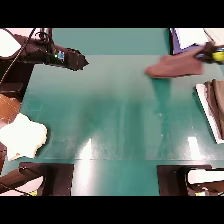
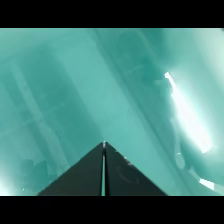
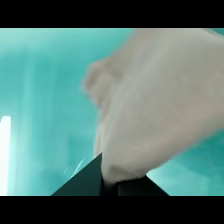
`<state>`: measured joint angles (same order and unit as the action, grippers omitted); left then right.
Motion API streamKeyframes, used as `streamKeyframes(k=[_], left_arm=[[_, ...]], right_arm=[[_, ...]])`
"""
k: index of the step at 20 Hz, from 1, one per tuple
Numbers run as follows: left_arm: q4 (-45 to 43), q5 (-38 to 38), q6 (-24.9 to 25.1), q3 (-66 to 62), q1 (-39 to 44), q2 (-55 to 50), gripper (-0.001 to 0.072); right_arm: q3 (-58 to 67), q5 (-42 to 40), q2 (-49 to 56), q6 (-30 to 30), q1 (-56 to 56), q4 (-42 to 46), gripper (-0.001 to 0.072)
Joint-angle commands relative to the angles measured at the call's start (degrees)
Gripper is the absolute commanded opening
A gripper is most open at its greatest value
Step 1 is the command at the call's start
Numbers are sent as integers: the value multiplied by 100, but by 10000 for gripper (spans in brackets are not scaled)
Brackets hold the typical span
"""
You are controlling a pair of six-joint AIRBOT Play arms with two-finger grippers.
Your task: Fold the shirts.
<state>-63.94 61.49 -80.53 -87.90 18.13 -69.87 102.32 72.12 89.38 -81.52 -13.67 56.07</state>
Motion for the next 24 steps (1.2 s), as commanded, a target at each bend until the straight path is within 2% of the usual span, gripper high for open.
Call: streamKeyframes(k=[1,4,7,9,16,24], left_arm=[[33,-11,-72,-2,35,0,29],[74,-15,-225,-2,35,-2,30],[118,-17,-225,-2,35,-2,30],[138,-15,-225,-2,35,-2,29],[138,-13,-203,-2,35,-2,30],[136,-15,-192,-2,35,-2,30]], right_arm=[[13,-391,-160,205,-1259,87,15],[13,-654,-13,507,-1781,13,16],[15,-835,85,881,-2020,-658,16],[127,-942,66,918,-2052,-935,15],[1554,192,15,887,-2149,-925,15],[-85,568,-1261,824,-3047,382,16]])
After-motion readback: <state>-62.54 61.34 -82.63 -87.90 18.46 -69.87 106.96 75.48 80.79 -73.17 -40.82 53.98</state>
